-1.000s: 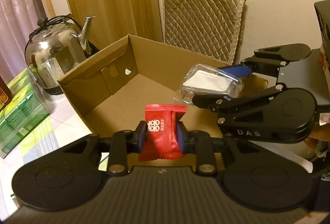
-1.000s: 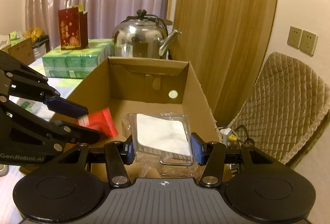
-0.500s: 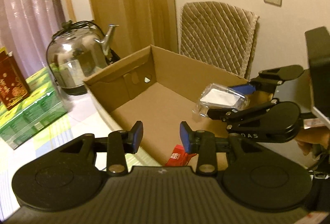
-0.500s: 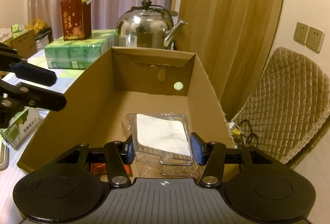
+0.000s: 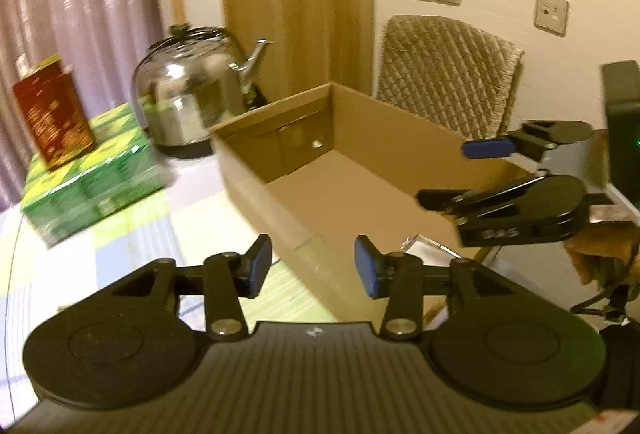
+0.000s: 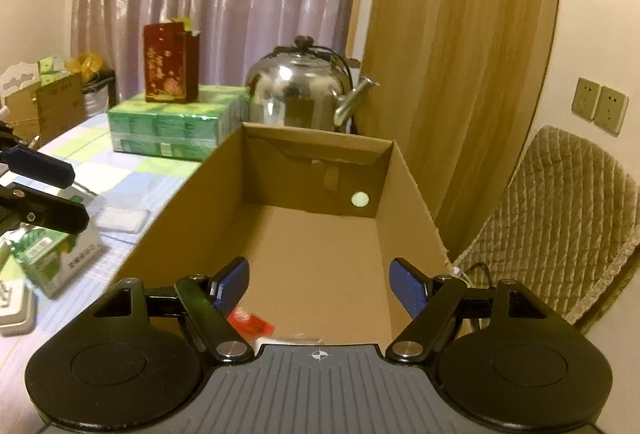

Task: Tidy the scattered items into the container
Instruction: 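Open both tools to drop the packet and tray into the box, then move both tools back toward the scattered items on the table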

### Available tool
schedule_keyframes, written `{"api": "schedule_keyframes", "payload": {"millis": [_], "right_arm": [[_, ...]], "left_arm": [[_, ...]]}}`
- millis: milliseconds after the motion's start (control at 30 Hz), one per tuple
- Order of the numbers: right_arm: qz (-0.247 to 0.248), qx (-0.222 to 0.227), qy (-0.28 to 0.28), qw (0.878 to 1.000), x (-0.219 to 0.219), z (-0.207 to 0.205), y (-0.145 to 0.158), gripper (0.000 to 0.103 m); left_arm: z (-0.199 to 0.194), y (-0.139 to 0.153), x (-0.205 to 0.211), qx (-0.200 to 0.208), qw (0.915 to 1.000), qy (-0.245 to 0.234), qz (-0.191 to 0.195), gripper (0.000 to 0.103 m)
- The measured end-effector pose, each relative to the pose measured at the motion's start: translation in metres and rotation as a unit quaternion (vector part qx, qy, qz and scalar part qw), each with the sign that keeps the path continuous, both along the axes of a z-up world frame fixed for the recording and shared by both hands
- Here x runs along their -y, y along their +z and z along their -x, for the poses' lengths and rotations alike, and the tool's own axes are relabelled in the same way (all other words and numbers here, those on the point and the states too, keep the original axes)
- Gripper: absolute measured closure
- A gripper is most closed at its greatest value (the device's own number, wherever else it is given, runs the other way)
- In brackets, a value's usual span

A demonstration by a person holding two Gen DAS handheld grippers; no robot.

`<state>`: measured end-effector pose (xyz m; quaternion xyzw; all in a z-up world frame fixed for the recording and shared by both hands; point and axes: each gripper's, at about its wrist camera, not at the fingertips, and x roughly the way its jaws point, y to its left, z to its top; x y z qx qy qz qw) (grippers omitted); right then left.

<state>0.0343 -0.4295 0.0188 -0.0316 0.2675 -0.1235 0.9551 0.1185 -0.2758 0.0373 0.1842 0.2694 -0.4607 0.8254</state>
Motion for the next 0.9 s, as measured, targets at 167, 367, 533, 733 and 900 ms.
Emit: {"api": "schedule_keyframes", "payload": {"millis": [167, 367, 533, 733, 900], "right_arm": [[0.005, 0.012, 0.008, 1.000, -0.027, 0.022, 0.004, 0.025], [-0.006, 0.034, 0.021, 0.999, -0.063, 0.044, 0.019, 0.020], [-0.021, 0.045, 0.043, 0.998, -0.102, 0.060, 0.023, 0.018], [-0.044, 0.020, 0.076, 0.996, -0.145, 0.063, 0.012, 0.016], [-0.059, 0.003, 0.094, 0.994, -0.170, 0.064, 0.003, 0.015]], "left_arm": [[0.008, -0.006, -0.040, -0.013, 0.9994, 0.033, -0.003, 0.057], [0.024, -0.016, -0.096, -0.031, 0.9962, 0.080, -0.014, 0.051], [0.037, -0.022, -0.148, -0.031, 0.9919, 0.119, -0.029, 0.050], [0.045, -0.024, -0.206, -0.043, 0.9827, 0.179, -0.021, 0.046], [0.051, -0.028, -0.237, -0.042, 0.9792, 0.195, -0.036, 0.046]]}}
